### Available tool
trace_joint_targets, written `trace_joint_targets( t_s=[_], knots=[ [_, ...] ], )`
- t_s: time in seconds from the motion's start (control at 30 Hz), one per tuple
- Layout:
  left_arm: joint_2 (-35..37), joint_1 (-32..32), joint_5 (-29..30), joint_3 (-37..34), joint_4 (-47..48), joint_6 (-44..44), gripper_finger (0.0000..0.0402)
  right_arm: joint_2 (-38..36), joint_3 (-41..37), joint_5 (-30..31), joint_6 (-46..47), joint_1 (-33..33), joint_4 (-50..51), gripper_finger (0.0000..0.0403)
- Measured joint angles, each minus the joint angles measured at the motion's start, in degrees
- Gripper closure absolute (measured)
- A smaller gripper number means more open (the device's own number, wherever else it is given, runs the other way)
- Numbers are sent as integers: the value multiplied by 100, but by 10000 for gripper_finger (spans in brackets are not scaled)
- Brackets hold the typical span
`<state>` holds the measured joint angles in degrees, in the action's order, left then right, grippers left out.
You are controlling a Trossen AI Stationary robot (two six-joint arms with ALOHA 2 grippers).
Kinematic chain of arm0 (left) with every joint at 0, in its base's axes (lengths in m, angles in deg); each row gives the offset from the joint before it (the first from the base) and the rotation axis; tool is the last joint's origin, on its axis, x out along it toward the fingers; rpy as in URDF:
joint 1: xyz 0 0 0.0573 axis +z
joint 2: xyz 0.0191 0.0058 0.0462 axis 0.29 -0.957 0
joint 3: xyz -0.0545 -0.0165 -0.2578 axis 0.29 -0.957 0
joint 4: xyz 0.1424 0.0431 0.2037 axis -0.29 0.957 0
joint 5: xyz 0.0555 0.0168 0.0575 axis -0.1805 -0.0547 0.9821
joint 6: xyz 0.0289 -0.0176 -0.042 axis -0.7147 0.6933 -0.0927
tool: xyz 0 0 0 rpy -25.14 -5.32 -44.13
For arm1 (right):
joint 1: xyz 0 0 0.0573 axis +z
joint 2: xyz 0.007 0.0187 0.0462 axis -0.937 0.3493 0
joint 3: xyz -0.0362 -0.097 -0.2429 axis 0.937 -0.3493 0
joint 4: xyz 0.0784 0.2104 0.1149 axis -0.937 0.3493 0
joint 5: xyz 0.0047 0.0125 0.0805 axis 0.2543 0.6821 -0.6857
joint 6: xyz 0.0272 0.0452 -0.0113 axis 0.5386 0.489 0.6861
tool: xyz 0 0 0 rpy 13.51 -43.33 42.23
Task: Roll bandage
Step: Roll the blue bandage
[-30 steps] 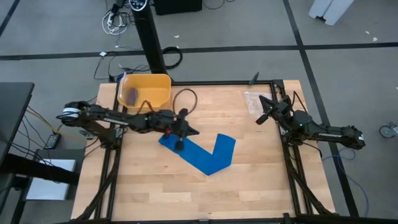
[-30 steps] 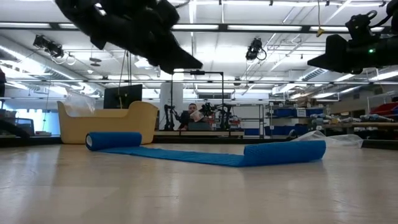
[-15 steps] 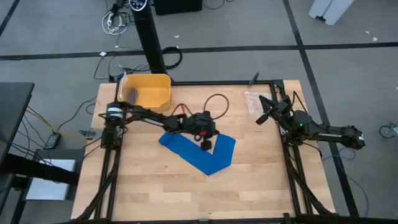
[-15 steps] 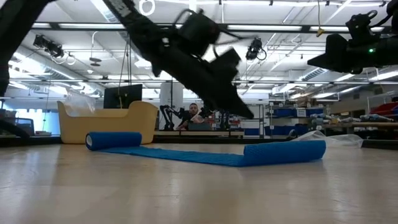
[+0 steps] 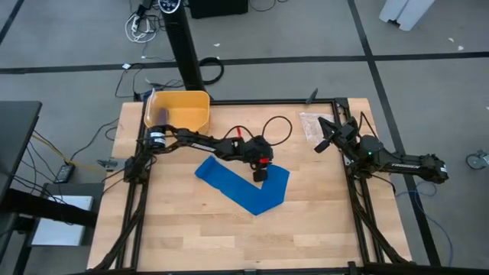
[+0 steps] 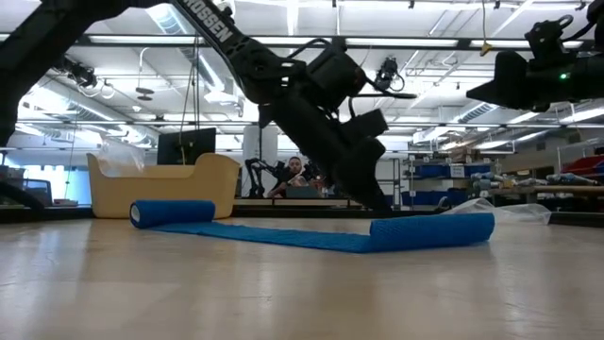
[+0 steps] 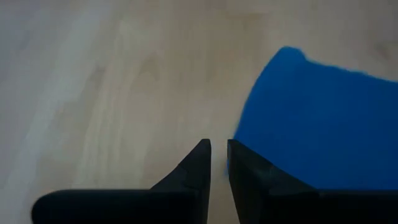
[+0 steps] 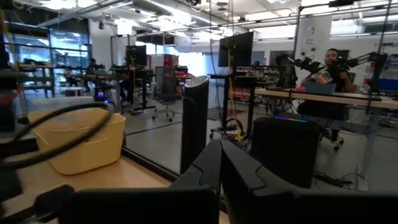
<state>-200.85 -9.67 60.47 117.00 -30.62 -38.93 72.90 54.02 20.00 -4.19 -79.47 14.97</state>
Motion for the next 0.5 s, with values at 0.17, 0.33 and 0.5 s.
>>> trace_joint_targets(
  t_s=[0.17, 0.33, 0.5],
  knots=[
    [0, 33, -411, 2, 49, 2, 341, -1, 0, -434, -2, 0, 2, 395],
    [2, 29, -604, 2, 100, 2, 341, 1, 0, -527, -1, 2, 1, 395],
    [2, 45, -277, 2, 110, -7, 341, 0, 0, -528, -1, 2, 2, 396]
  ],
)
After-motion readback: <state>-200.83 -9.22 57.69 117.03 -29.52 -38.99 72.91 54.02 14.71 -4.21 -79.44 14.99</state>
